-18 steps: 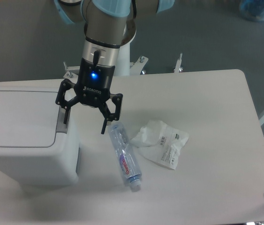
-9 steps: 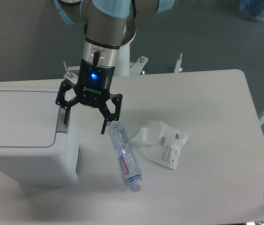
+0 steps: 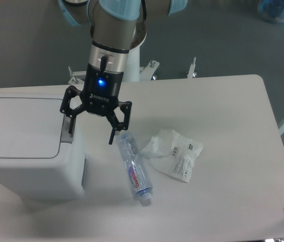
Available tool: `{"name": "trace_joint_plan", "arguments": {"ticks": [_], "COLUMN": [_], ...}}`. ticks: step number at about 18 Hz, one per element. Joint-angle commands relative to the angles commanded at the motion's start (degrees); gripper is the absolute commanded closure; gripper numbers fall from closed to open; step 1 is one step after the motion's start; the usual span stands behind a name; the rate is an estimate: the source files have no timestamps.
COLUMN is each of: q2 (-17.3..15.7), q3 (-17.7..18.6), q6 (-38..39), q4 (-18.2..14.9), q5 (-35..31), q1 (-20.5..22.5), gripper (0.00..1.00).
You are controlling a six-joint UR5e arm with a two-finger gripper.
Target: Open the trash can
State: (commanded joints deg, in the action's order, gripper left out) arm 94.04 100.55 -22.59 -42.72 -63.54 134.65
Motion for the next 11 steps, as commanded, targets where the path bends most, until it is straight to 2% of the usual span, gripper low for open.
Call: {"name": "trace_joint_plan", "arguments": {"ticks": [11], "q2": [0.09], "q3": [0.0], "q6": [0.61], "q4": [0.0], "q5": [0.0], "q1": [0.09], "gripper": [0.0]}}
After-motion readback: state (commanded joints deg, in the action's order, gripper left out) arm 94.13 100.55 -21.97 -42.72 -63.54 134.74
